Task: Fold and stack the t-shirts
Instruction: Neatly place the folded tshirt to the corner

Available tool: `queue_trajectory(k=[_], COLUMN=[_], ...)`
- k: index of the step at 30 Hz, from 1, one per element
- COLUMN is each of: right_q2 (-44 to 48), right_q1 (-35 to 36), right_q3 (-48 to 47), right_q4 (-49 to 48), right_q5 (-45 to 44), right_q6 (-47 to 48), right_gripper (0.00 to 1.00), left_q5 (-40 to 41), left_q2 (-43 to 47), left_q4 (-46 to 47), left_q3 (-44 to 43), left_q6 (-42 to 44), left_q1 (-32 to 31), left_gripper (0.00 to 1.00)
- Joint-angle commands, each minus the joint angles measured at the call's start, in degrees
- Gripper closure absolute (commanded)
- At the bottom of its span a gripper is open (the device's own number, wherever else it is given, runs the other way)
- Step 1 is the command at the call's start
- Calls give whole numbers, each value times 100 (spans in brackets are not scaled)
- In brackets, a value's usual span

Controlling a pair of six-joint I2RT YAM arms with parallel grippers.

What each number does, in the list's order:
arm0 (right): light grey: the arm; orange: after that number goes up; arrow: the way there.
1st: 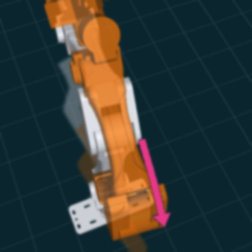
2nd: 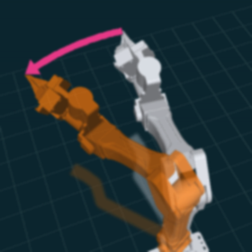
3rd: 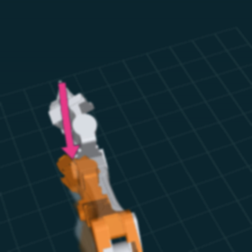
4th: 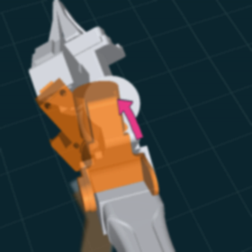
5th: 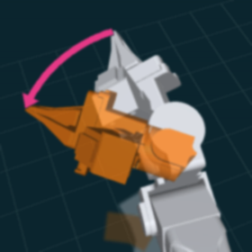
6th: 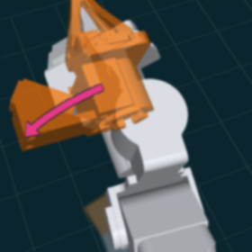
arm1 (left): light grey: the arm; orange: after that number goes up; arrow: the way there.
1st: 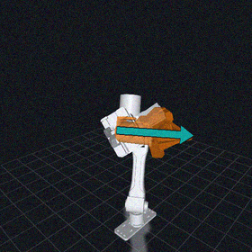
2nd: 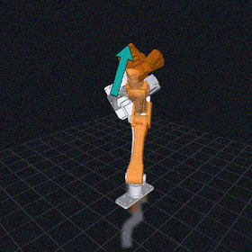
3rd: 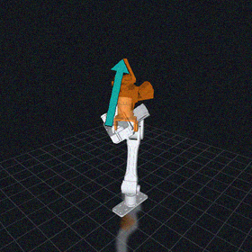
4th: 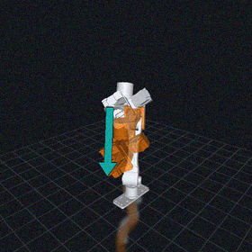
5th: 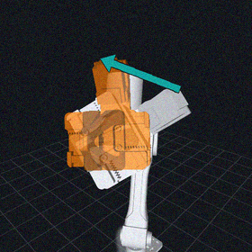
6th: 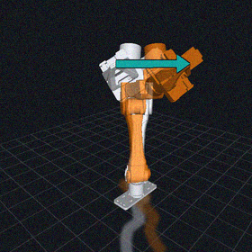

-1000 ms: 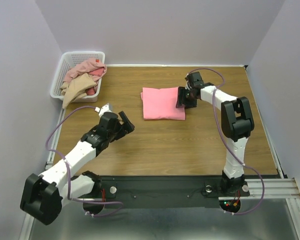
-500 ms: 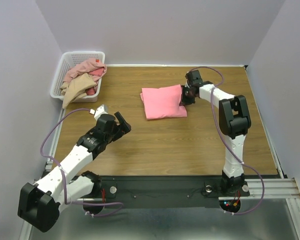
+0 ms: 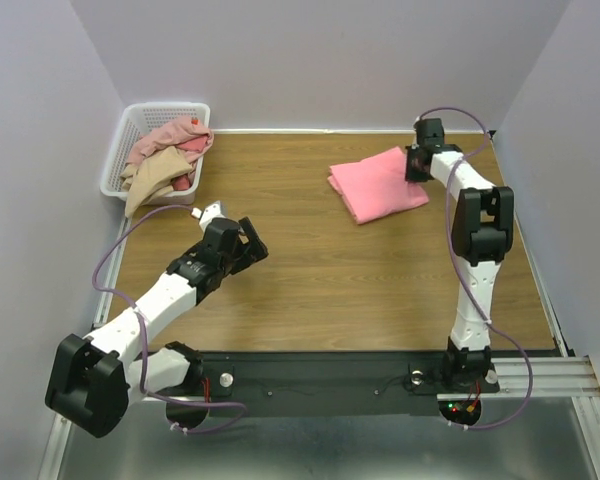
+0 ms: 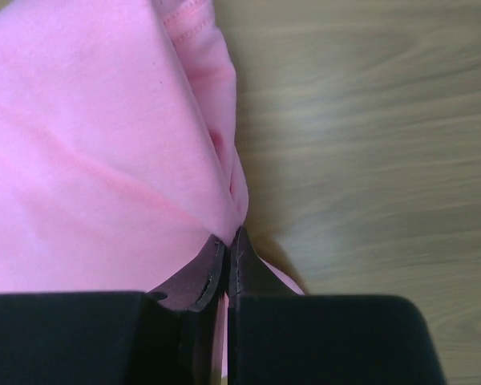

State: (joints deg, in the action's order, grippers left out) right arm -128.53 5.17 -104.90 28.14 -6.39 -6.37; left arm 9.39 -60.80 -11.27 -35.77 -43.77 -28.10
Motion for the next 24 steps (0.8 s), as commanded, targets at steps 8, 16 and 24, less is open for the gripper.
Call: queue_trajectory(k=[8,16,24], right_q2=[-927,-1622,-1886], right_q1=[-1263,-1897,-2090], right_q3=[-1620,-2833,-3221], right_q4=[-19,-28,-28], right_q5=[-1091,-899,-1242], right_q6=[1076,1041,1209], right_gripper=[100,100,100], left_q5=[309,248,309], left_q2=[-432,-951,-1092], left_q4=[731,819,793], left_q3=[-1028,-1239,-1363], left_q6=[659,703,747], left_q1=[6,24,32], left_gripper=[1,2,1])
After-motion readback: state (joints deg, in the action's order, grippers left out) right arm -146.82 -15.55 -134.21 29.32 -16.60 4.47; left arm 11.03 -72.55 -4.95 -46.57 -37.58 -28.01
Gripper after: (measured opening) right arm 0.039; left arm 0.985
